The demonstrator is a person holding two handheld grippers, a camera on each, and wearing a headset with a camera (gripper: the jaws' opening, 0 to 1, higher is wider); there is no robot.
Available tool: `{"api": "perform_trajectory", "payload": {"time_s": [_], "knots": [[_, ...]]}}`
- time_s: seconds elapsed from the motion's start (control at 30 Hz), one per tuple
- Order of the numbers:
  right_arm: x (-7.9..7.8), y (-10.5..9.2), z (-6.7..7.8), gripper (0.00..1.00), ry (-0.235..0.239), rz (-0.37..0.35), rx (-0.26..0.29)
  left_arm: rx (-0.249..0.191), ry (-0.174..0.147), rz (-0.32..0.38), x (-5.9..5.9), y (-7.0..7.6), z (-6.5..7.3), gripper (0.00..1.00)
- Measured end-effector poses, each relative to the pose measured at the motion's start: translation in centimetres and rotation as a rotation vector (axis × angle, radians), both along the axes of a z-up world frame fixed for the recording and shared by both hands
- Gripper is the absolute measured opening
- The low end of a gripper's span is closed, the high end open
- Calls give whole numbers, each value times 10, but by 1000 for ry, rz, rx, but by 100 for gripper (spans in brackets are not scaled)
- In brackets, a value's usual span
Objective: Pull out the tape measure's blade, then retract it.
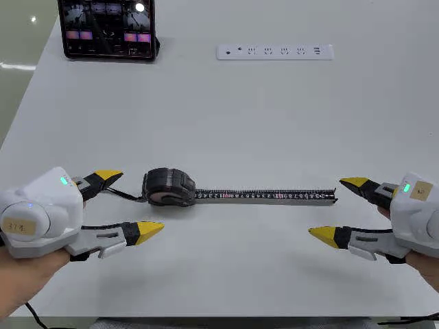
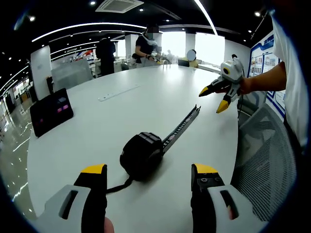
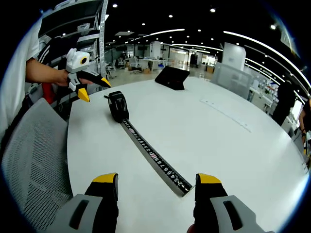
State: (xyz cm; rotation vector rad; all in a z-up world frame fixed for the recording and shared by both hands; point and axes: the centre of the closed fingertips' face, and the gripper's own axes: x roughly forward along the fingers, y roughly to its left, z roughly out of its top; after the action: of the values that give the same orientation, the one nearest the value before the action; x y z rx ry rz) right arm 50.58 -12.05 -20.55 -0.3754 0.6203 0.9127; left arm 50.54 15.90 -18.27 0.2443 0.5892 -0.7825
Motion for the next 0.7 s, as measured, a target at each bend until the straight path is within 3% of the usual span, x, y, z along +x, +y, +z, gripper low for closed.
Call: {"api": "perform_trajectory", "payload": {"time_s": [0.43, 0.7], "knots": [[-13, -1, 4, 67, -8, -41, 19, -21, -4, 44, -18, 2, 2, 71], [-22, -5, 1, 77, 5, -70, 30, -30, 3, 62, -29, 2, 0, 78]]}}
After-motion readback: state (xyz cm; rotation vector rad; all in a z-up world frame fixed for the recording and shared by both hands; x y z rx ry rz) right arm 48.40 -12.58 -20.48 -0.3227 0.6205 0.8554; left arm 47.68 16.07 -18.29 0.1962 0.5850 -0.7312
